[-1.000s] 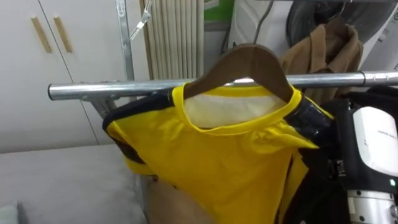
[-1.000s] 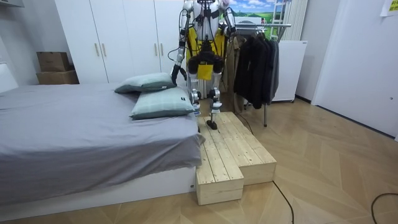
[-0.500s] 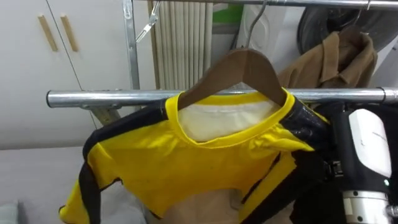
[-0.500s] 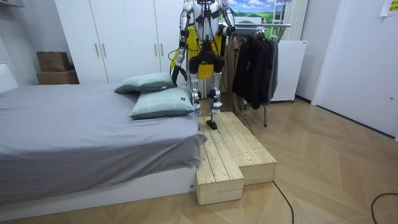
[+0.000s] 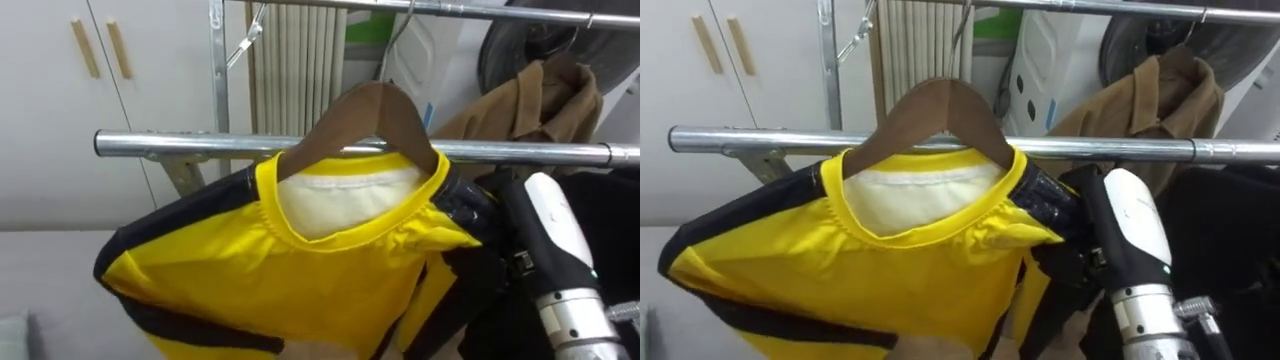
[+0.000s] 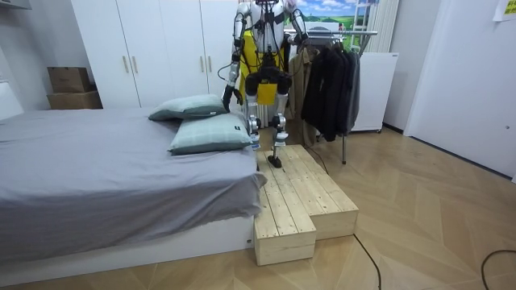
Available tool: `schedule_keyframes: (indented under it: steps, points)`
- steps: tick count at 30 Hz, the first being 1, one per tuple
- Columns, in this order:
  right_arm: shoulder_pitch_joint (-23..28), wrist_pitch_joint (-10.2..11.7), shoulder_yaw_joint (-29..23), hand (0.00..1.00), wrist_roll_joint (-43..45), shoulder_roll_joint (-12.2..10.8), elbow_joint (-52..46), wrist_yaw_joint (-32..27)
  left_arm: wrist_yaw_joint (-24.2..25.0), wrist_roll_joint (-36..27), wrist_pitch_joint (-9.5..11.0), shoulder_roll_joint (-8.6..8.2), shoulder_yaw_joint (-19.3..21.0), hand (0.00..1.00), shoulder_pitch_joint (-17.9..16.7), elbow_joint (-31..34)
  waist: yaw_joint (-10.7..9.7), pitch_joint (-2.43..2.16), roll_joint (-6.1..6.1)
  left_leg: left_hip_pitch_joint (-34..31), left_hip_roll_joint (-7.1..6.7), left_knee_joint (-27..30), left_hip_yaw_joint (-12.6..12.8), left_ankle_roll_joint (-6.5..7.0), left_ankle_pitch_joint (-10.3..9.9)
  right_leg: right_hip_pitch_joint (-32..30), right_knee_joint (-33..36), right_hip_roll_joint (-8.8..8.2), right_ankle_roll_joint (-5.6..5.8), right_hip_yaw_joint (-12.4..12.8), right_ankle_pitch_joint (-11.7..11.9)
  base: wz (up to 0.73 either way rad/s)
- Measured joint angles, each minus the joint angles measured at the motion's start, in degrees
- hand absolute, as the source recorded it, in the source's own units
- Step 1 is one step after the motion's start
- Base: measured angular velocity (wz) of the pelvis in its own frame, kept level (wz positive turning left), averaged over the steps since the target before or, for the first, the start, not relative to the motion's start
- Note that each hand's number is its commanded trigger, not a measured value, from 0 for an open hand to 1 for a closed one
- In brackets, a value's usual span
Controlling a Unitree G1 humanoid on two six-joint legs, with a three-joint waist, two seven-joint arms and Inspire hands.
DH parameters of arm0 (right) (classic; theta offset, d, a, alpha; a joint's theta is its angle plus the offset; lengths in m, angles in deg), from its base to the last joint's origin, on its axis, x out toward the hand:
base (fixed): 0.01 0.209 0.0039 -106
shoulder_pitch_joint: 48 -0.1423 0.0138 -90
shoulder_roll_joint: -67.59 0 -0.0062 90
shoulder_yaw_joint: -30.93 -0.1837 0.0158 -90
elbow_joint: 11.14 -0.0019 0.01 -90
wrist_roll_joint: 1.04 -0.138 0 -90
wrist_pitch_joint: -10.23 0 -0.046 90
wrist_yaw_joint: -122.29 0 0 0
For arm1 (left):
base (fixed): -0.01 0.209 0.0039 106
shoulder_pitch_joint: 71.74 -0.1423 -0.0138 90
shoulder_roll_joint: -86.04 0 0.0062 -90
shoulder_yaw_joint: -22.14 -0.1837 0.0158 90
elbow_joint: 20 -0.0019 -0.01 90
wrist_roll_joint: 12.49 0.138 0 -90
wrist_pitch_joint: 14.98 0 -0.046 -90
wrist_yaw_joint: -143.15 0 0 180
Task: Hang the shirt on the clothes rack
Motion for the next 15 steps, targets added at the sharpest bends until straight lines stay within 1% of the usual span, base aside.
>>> schedule_keyframes:
  steps: [1, 3, 4, 6, 7, 8, 9, 12, 15]
  points:
    - [-0.03, 0.63, 0.05, 1.0, -0.02, -0.09, 1.01, -0.02, -0.01, 0.02, 0.16, -0.01, 0.03, 0.0, 0.0, 0.1, 0.05, -0.02, 0.05, -0.06, 0.0, 0.0, -0.47, 0.0, -0.01, 0.11, -0.15, -0.2, -0.14, -0.96, 0.09, 0.17]
    - [-0.02, 1.27, 0.17, 1.0, -0.24, -0.15, 3.73, 0.14, -0.01, 0.36, 0.13, -0.06, 0.14, 0.0, -0.01, 0.55, 0.28, -0.15, 0.16, 0.02, -0.06, -0.04, -1.04, -0.01, -0.01, 0.4, -0.21, -0.41, -0.16, -1.84, 0.1, 0.2]
    - [-0.02, 1.24, 0.16, 1.0, -0.24, -0.17, 5.63, 0.56, -0.01, 1.5, 0.11, -0.24, 0.36, 0.0, -0.01, 0.99, 1.1, -0.2, 0.36, 0.13, -0.06, -0.1, -1.05, -0.01, -0.01, 0.45, -0.21, -0.41, -0.16, -1.9, 0.1, 0.09]
    - [-0.03, 1.17, 0.16, 1.0, -0.22, -0.31, 8.42, 1.7, 0.0, 2.76, 0.12, -0.63, 0.71, 0.0, -0.07, 1.61, 1.87, -0.19, 0.81, 0.18, -0.04, -0.19, -1.14, -0.02, 0.0, 0.63, -0.22, -0.43, -0.17, -2.09, 0.11, 0.05]
    - [-0.01, 1.15, 0.18, 1.0, -0.23, -0.62, 10.42, 2.38, 0.01, 2.76, 0.12, -0.9, 0.77, 0.0, -0.08, 1.62, 2.27, -0.3, 1.2, 0.47, -0.01, -0.19, -1.3, -0.03, 0.0, 1.15, -0.51, -0.48, -0.23, -2.26, 0.14, 0.07]
    - [-0.01, 1.08, 0.28, 1.0, -0.09, -0.74, 11.41, 2.68, 0.03, 2.76, 0.1, -1.04, 0.81, 0.0, -0.08, 1.63, 2.53, -0.39, 1.35, 0.65, -0.01, -0.21, -1.32, -0.03, 0.0, 1.37, -0.77, -0.49, -0.23, -2.28, 0.14, 0.05]
    - [-0.02, 0.43, 0.59, 1.0, -0.02, -0.87, 12.83, 3.36, 0.14, 2.75, 0.1, -1.15, 0.82, 0.0, -0.08, 1.69, 2.94, -0.38, 1.6, 1.04, -0.01, -0.26, -1.34, -0.02, 0.0, 1.84, -0.95, -0.5, -0.29, -2.28, 0.09, 0.05]
    - [-0.16, 0.03, 0.68, 1.0, -0.47, -2.14, 16.28, 4.14, 0.65, 2.72, -0.57, -1.16, 0.98, 0.0, -0.09, 2.7, 2.95, -0.38, 1.64, 1.25, -0.02, -0.26, -1.97, -0.04, 0.01, 2.19, -1.05, -0.6, -0.42, -2.65, -0.1, 0.1]
    - [-0.19, -0.06, 0.69, 1.0, -0.74, -3.5, 20.13, 4.36, 0.65, 2.74, -0.68, -1.17, 0.98, 0.0, -0.08, 2.95, 2.85, -0.38, 1.64, 1.16, -0.11, -0.2, -2.48, -0.06, 0.03, 2.18, -0.98, -0.66, -0.37, -2.82, -0.21, 0.04]
